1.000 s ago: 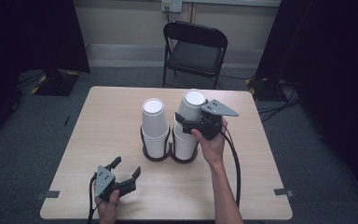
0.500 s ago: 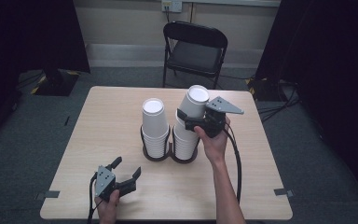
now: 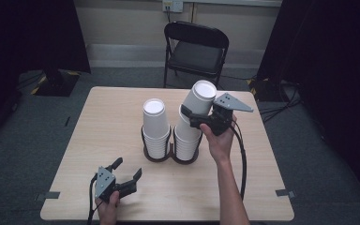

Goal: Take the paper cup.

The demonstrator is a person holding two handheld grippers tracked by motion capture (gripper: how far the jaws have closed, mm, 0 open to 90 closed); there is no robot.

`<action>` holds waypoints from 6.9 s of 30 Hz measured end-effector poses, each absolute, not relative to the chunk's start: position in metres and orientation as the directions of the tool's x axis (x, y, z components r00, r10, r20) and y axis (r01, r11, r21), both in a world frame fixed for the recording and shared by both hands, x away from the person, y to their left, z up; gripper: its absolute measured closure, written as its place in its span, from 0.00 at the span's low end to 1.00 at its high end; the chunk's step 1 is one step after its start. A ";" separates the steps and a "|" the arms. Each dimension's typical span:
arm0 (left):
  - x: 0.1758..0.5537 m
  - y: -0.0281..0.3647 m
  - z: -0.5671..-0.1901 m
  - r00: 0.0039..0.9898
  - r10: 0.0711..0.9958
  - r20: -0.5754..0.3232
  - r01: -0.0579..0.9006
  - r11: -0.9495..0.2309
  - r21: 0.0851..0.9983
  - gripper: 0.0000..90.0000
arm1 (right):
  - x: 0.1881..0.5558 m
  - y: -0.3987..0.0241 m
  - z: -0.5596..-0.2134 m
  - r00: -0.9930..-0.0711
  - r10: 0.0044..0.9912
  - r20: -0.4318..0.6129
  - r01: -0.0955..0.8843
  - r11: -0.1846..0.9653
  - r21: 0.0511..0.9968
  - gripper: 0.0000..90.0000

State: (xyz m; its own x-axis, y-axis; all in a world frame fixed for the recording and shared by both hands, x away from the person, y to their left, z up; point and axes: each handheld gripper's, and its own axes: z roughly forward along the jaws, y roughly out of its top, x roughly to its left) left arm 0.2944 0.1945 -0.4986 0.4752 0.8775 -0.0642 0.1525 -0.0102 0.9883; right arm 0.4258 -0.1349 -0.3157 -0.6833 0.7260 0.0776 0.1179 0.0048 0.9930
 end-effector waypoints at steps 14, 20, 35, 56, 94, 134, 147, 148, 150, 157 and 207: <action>0.293 0.194 -0.499 0.474 0.879 -0.046 0.143 -0.025 0.989 0.18 | 0.403 -0.145 -0.298 -0.681 0.729 0.070 0.064 -0.035 0.997 0.16; 0.294 0.194 -0.499 0.476 0.877 -0.063 0.150 -0.010 0.989 0.18 | 0.395 -0.160 -0.296 -0.661 0.746 0.079 0.064 -0.048 0.997 0.16; 0.298 0.195 -0.498 0.494 0.866 -0.077 0.183 -0.017 0.983 0.22 | 0.375 -0.197 -0.312 -0.603 0.785 0.143 0.114 -0.093 0.989 0.16; 0.300 0.192 -0.495 0.595 0.793 -0.134 0.206 0.011 0.979 0.29 | 0.337 -0.198 -0.371 -0.595 0.776 0.210 0.234 -0.082 0.969 0.16; 0.298 0.138 -0.487 0.772 0.620 -0.137 0.115 0.076 0.990 0.47 | 0.311 -0.140 -0.456 -0.652 0.476 0.590 0.480 -0.343 0.807 0.16; 0.300 0.105 -0.487 0.781 0.622 -0.049 -0.047 0.136 0.990 0.95 | 0.308 -0.109 -0.465 -0.615 0.296 0.731 0.652 -0.330 0.682 0.13; 0.296 0.113 -0.486 0.806 0.585 -0.087 0.034 0.101 0.994 0.96 | 0.317 -0.121 -0.453 -0.633 0.381 0.674 0.577 -0.348 0.739 0.14; 0.296 0.114 -0.486 0.807 0.583 -0.092 0.042 0.098 0.994 0.96 | 0.318 -0.122 -0.452 -0.633 0.388 0.670 0.573 -0.348 0.742 0.14; 0.295 0.117 -0.487 0.809 0.580 -0.101 0.058 0.092 0.994 0.96 | 0.320 -0.125 -0.451 -0.631 0.405 0.662 0.559 -0.354 0.750 0.15; 0.298 0.126 -0.488 0.811 0.570 -0.131 0.120 0.057 0.991 0.96 | 0.323 -0.133 -0.445 -0.640 0.460 0.615 0.511 -0.342 0.788 0.15; 0.337 0.163 -0.441 0.811 0.562 -0.161 0.418 -0.365 0.832 0.96 | 0.289 -0.133 -0.467 -0.783 0.611 -0.119 0.046 0.247 0.968 0.16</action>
State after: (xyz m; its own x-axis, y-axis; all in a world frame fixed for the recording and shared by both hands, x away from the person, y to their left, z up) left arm 0.3372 0.1626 -0.4409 0.8114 0.5618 -0.1612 0.4179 -0.3650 0.8319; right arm 0.2891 -0.1326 -0.4668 -0.7826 0.6110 -0.1192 0.0456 0.2472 0.9679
